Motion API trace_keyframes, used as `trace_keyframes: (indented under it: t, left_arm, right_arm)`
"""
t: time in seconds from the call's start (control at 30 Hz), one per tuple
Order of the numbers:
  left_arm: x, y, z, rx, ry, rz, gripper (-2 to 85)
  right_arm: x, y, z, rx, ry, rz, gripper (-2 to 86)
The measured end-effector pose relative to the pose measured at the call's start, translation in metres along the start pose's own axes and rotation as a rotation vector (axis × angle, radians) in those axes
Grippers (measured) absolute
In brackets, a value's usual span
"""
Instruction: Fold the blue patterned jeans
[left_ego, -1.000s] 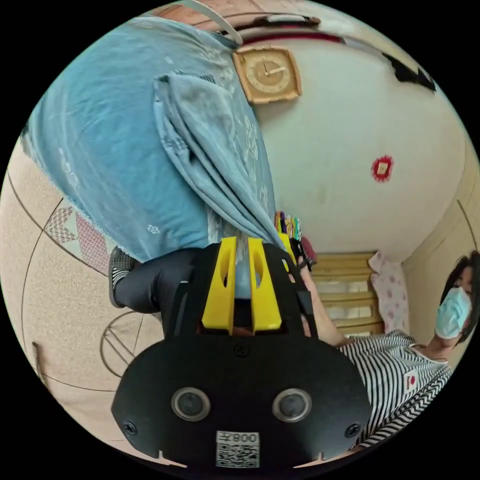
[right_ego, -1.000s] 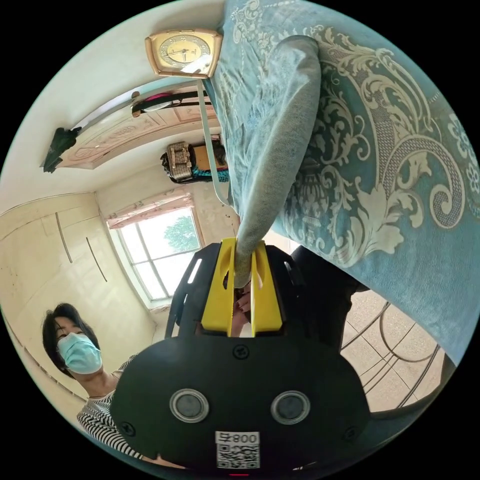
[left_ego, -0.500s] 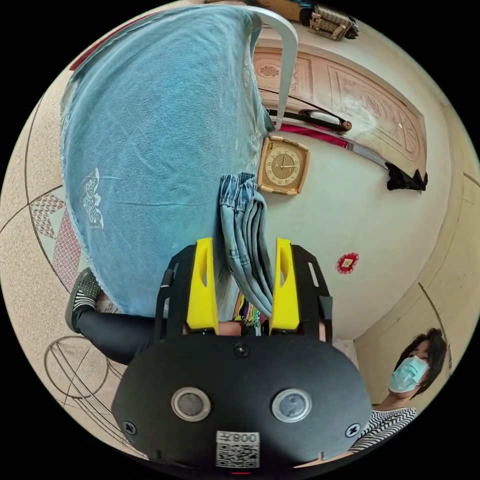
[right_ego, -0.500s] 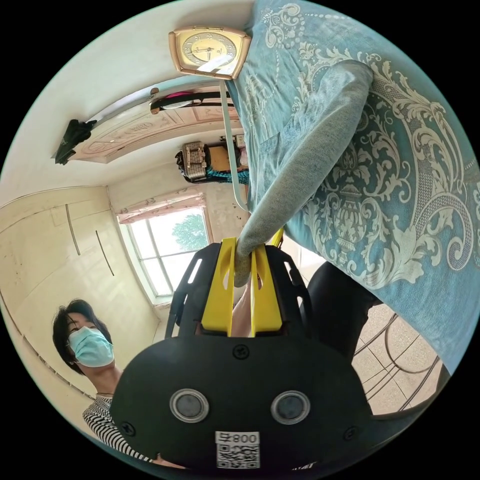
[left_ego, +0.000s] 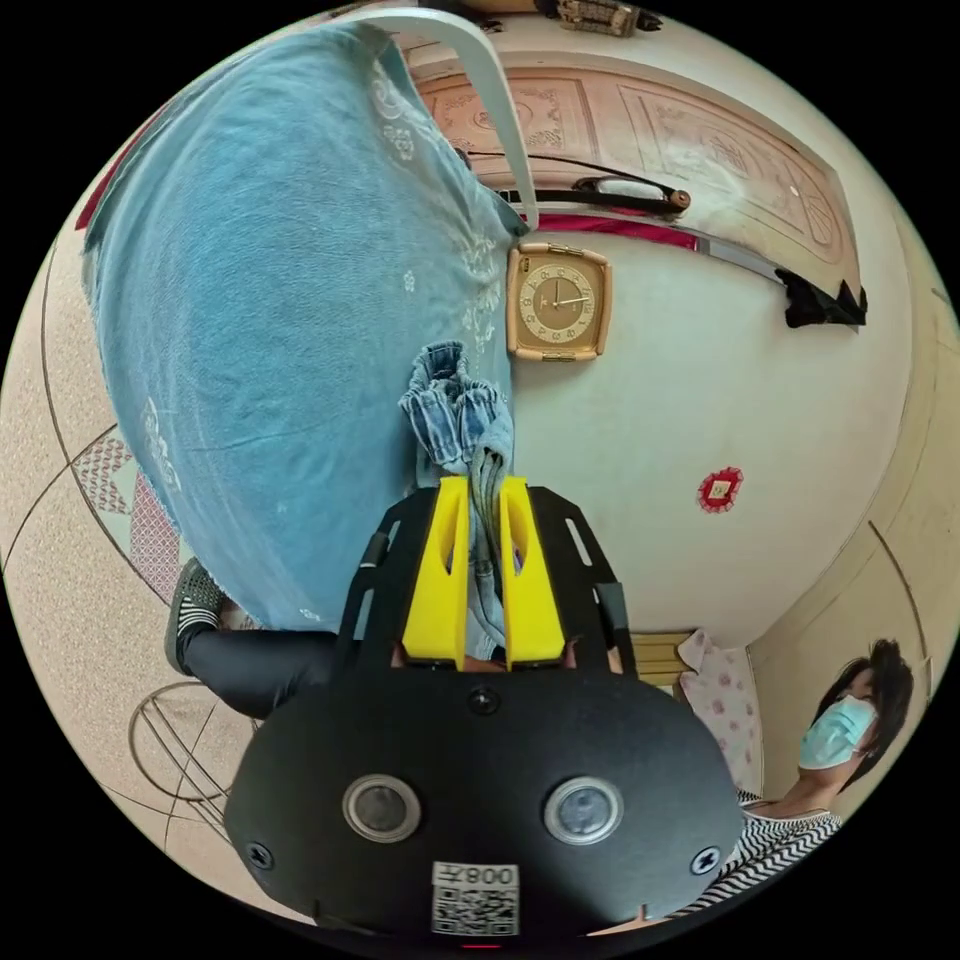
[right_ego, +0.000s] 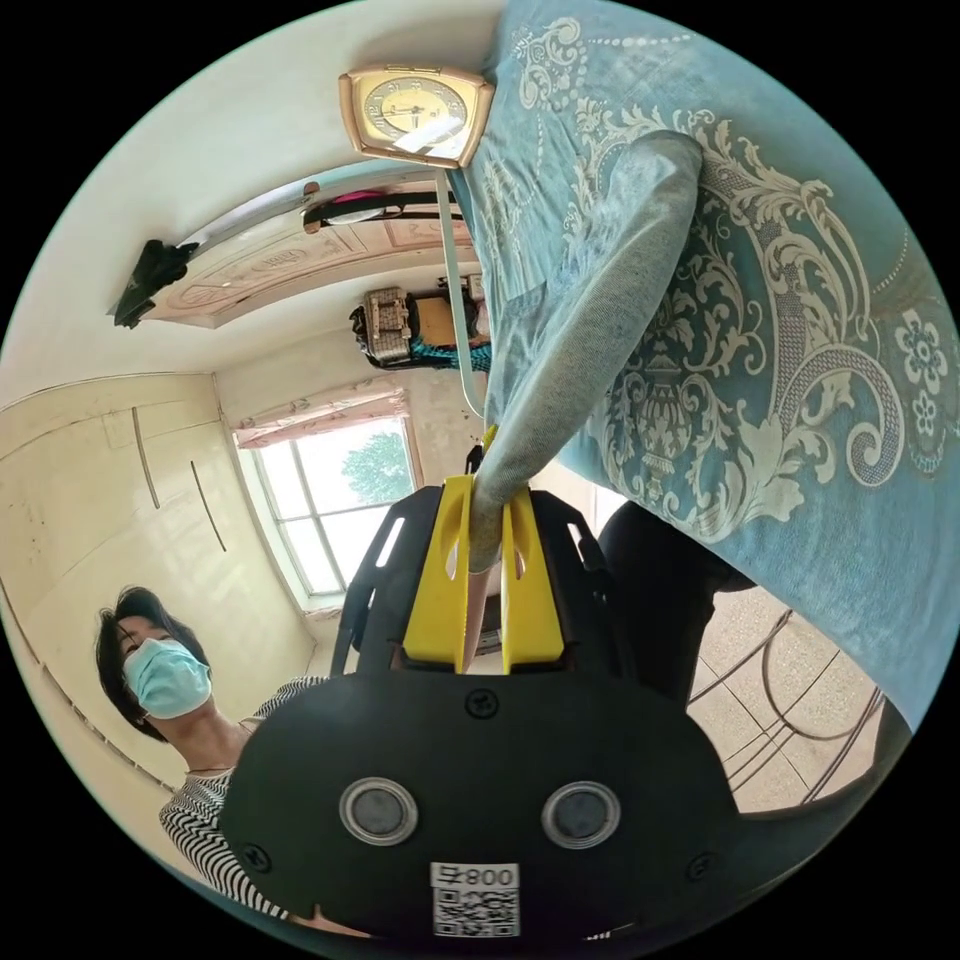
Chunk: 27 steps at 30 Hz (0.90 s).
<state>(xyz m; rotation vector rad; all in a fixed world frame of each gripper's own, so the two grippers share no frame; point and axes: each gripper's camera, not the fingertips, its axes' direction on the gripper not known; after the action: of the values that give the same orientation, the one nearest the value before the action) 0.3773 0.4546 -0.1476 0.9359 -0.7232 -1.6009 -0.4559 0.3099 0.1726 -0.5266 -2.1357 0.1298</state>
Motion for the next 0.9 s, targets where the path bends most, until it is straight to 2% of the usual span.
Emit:
trace_keyframes:
  t: [0.27,0.47,0.67,0.9]
  left_arm:
    - [0.069,0.083,0.063,-0.107,0.03,0.087,5.0]
    - [0.14,0.141,0.166,-0.274,0.007,0.215,4.7]
    - [0.246,0.208,0.345,-0.501,0.087,0.419,4.4]
    - [0.407,0.348,0.609,-0.793,0.379,0.655,4.2]
  right_arm:
    - [-0.103,0.09,-0.046,0.028,-0.043,-0.108,2.4]
    - [-0.167,0.17,-0.103,0.155,-0.115,-0.169,1.7]
    - [-0.251,0.243,-0.209,0.374,-0.156,-0.286,1.4]
    - [-0.4,0.339,-0.382,0.717,-0.027,-0.553,1.2]
